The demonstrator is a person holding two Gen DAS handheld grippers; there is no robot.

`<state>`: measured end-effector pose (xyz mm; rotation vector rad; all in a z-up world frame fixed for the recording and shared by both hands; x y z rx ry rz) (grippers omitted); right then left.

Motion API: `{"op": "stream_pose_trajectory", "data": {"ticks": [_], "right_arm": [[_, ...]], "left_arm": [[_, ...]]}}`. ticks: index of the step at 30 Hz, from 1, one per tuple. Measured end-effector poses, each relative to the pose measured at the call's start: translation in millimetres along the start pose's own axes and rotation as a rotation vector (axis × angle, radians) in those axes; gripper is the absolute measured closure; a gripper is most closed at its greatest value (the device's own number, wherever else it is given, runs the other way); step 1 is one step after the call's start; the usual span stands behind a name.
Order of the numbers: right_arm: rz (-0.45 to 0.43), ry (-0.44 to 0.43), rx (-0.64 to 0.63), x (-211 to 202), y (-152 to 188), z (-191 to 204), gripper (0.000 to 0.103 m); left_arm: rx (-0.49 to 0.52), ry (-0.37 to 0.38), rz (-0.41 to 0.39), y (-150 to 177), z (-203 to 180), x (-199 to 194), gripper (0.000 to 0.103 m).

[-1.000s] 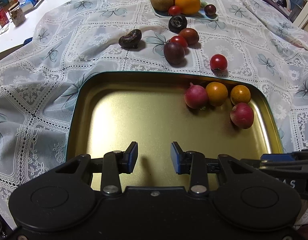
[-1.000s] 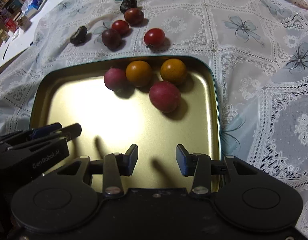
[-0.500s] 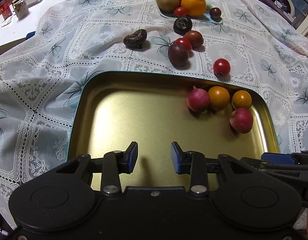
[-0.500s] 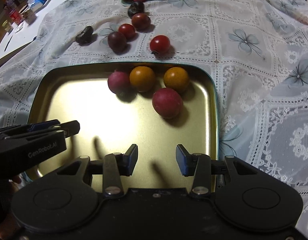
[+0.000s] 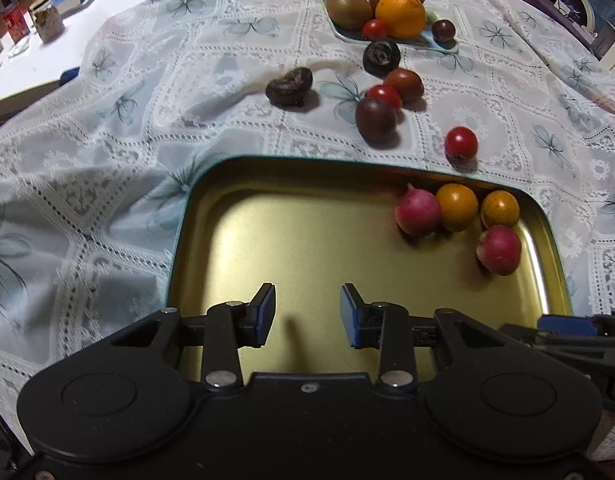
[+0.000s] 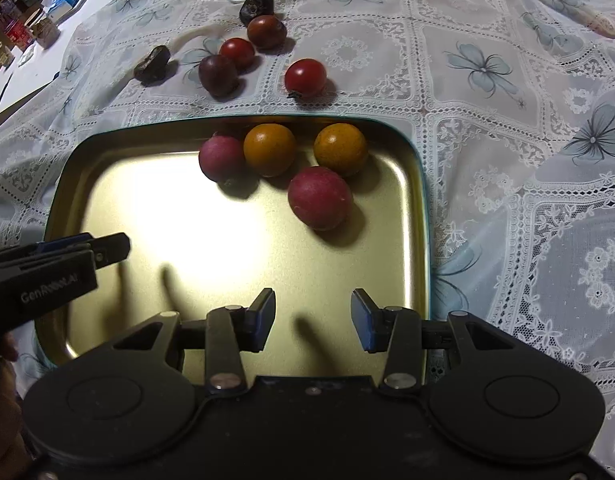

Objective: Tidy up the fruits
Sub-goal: 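Withdraw both open tools from the tray toward the loose fruit, then close the right tool on a brown tomato while the left tool grasps a dark plum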

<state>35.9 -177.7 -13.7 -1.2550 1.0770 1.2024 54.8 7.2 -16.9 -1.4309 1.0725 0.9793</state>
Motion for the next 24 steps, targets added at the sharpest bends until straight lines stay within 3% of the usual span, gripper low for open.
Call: {"op": "stream_pose_trajectory", "data": {"ticks": [4, 9, 16, 24], "right_arm": [[0.022, -0.010, -0.015, -1, -1, 0, 0.059], [-0.037, 0.004, -0.056, -16, -16, 1, 0.058], [-0.149, -0.003, -0.019, -34, -63, -9, 0.058], [-0.197, 0.018, 0.033, -24, -125, -12, 0.058]], "left_arm": [[-0.003, 0.000, -0.010, -11, 4, -3, 0.059], [0.009, -0.020, -0.037, -29, 5, -7, 0.059], [0.034, 0.013, -0.045, -64, -3, -4, 0.059], [0.052, 0.034, -0.046, -100, -25, 14, 0.059]]}}
Point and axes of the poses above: each gripper's, at about its wrist camera, not at the fingertips, and x roughly the way its jaws point, z to its left, y to its underside, the point moved 2 cm from there along x, roughly the way its jaws point, and after that the axes turned 6 degrees about z, right-handed, at the moved point
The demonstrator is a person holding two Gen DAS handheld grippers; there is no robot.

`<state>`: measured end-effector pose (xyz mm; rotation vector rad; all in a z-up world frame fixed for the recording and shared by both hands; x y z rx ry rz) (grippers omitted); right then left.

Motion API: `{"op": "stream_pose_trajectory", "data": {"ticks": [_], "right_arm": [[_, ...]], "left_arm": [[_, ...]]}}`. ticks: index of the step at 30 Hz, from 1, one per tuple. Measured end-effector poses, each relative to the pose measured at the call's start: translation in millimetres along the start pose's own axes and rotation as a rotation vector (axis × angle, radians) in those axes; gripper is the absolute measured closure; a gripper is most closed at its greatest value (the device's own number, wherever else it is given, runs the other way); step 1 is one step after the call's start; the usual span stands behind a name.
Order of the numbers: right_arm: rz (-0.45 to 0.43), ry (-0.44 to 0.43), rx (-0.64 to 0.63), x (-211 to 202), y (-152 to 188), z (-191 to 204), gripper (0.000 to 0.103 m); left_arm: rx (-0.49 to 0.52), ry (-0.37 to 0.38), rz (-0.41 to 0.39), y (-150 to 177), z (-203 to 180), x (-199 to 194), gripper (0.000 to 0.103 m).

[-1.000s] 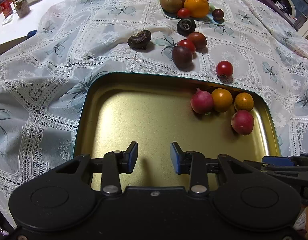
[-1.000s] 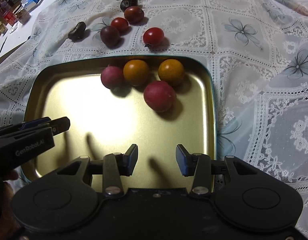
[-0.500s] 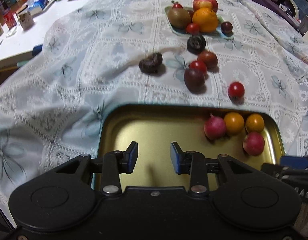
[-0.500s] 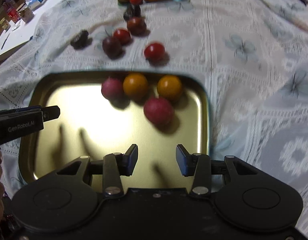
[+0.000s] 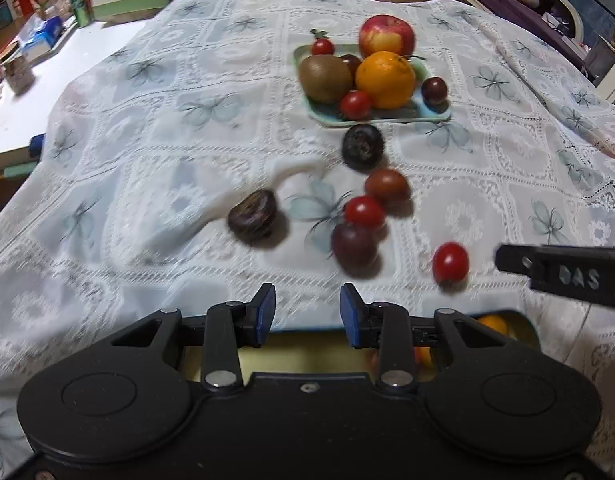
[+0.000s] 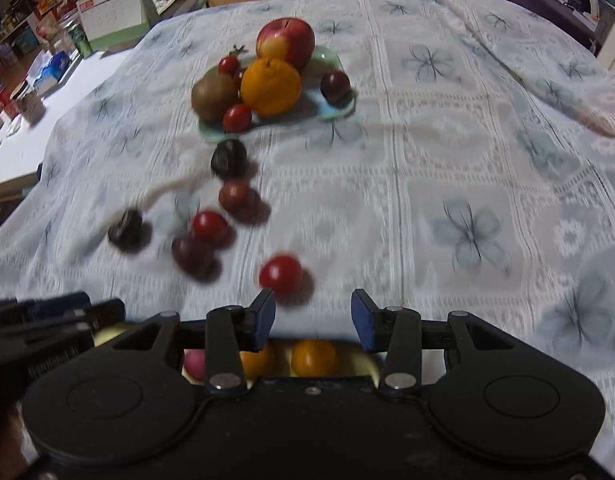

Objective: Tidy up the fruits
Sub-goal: 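Close the right tool on a brown tomato while the left tool grasps a dark plum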

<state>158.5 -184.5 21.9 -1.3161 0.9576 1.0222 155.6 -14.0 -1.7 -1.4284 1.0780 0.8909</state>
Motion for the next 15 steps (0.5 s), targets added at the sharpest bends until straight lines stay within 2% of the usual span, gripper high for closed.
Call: {"op": "stream_pose_trajectory", "data": {"ticks": [4, 9, 13, 15], "right_arm": [[-0.001, -0.013, 0.060, 13, -21, -7, 0.058], [0.023, -0.023, 0.108, 22, -28, -18, 0.058], [0.021, -0.016, 0.102, 24, -24, -22, 0.058], [0.016, -0.016, 0.104, 24, -23, -24, 0.058]], "left_arm": [[0.012, 0.017, 0.022, -11, -14, 17, 0.059], [0.014, 0.026, 0.043, -19, -26, 34, 0.059], [0.025, 0.004, 0.052, -25, -35, 46, 0.058], [0.030, -0.039, 0.039, -27, -38, 50, 0.058]]}}
Point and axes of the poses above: each gripper's, at about its wrist camera, not at the fingertips, and x roughly the way its jaws point, z to its left, y to its underside, the point moved 2 cm from there along x, roughly the way its jaws point, and after that the axes turned 6 degrees about z, right-handed, at the moved point
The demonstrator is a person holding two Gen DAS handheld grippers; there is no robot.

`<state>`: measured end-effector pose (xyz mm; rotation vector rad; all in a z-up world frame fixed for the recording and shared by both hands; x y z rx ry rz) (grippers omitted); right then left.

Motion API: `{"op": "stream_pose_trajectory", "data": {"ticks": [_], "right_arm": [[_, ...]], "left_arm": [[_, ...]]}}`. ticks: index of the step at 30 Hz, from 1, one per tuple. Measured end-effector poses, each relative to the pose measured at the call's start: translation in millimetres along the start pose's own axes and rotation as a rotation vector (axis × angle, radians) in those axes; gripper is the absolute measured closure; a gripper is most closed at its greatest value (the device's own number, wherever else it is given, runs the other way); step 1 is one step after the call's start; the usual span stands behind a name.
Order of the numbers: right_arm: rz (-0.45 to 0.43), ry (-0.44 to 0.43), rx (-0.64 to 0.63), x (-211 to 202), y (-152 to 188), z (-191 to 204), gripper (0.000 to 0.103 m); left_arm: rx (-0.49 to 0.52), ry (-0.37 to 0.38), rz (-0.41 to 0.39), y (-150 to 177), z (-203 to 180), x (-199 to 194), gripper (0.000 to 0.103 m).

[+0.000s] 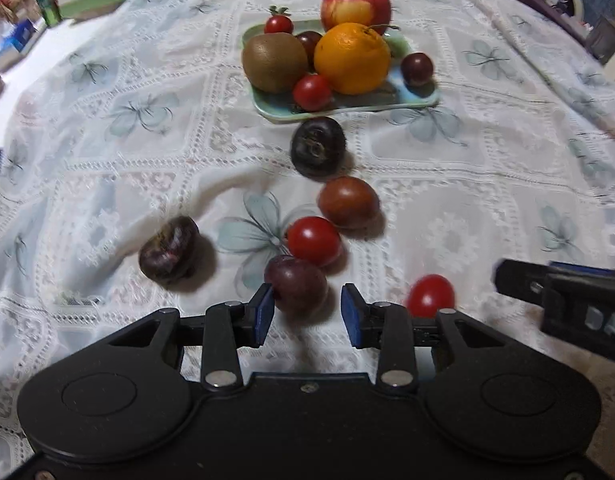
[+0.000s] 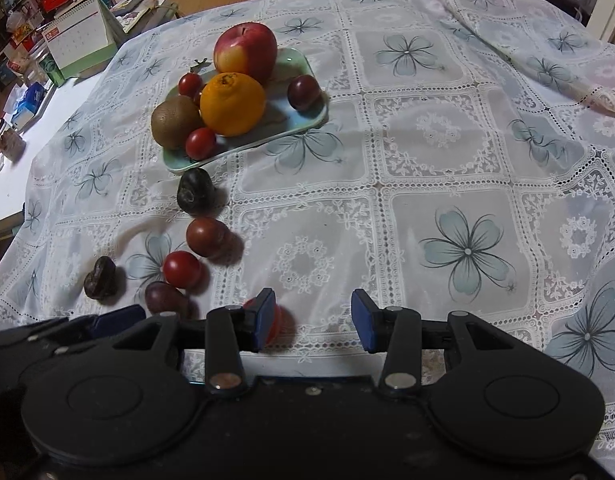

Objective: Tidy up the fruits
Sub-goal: 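Close the right tool on a brown tomato while the left tool grasps a dark plum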

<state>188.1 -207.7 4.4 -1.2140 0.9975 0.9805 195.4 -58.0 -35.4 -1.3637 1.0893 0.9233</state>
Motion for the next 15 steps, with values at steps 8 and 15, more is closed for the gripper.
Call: {"op": "stream_pose_trajectory", "data": {"ticks": [8, 15], "right_arm": [[0.015, -0.007, 0.010, 5, 0, -4, 0.058], [0.027, -0.013, 0.007, 8, -2, -1, 0.058]], "left_arm": [[-0.012, -0.010, 0.033, -3, 4, 19, 0.057], [-0.063, 0.046, 0.040, -9, 12, 8, 0.061]]}}
Point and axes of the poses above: each gripper's, at about its wrist camera, not at the fingertips, and x roughly the way its jaws point, z to its left, y to its underside, the point moved 2 cm from there along x, roughly the way its jaws point, and after that the axes turned 6 degrees about z, right-handed, at the moved point
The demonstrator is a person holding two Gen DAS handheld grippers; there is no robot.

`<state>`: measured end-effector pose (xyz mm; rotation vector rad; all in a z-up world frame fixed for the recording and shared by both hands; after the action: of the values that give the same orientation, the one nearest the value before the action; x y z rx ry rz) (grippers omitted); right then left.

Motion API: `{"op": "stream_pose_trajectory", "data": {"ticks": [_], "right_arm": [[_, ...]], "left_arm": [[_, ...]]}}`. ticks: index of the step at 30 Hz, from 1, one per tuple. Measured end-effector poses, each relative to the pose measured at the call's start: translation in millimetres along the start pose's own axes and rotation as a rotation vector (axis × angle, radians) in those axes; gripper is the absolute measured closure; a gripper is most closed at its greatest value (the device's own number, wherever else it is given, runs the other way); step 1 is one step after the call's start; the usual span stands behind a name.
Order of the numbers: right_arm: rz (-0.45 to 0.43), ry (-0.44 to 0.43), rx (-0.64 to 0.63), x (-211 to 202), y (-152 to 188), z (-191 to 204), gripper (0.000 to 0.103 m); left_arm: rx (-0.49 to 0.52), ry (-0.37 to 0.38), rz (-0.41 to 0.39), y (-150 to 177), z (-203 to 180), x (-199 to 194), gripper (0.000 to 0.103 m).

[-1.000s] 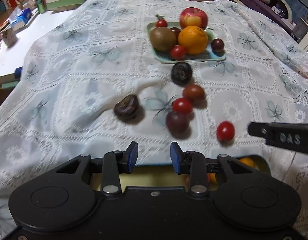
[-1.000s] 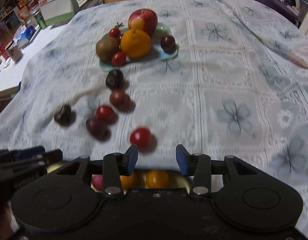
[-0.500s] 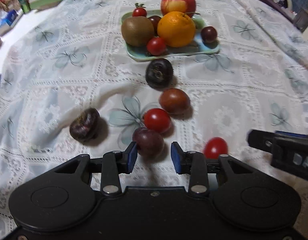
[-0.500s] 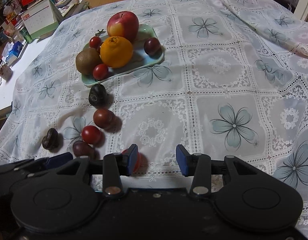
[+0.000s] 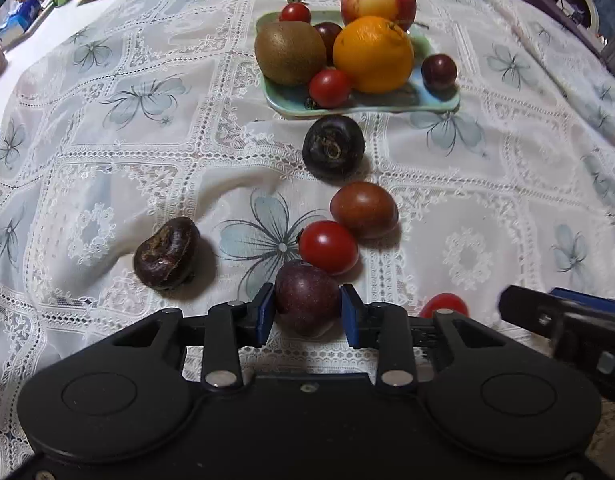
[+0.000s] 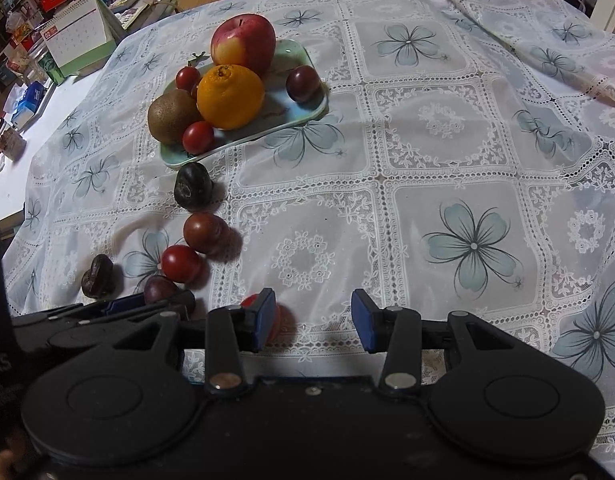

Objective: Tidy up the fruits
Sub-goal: 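Close the right tool on a brown tomato while the left tool grasps a dark plum, then carry both fruits over the tray and open the left tool to drop the plum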

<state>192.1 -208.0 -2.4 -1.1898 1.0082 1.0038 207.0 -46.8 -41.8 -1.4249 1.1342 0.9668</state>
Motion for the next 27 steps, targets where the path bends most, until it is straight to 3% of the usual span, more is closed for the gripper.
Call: {"op": "stream_pose_trajectory", "data": {"ticks": [11, 20, 27], "right_arm": [[0.014, -0.052, 0.005, 8, -27, 37, 0.058], [-0.008, -0.065, 0.027, 31, -47, 70, 0.057], [0.038, -0.055, 0.045, 57, -50, 82, 0.055]], "left_arm": [[0.045, -0.034, -0.047, 32, 27, -50, 0.060], [0.035, -0.040, -0.052, 62, 47, -58, 0.060], [0.021, -0.031, -0.055, 73, 55, -57, 0.060]]}}
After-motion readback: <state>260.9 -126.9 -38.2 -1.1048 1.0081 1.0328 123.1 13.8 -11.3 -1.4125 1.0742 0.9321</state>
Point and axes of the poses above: each gripper's, at about its wrist camera, not at the fingertips, and x roughly the way its jaws point, z to its left, y to its underside, the point moved 2 cm from there along x, roughly the way its jaws point, and after that the axes turned 6 degrees about z, right-handed, at the moved point
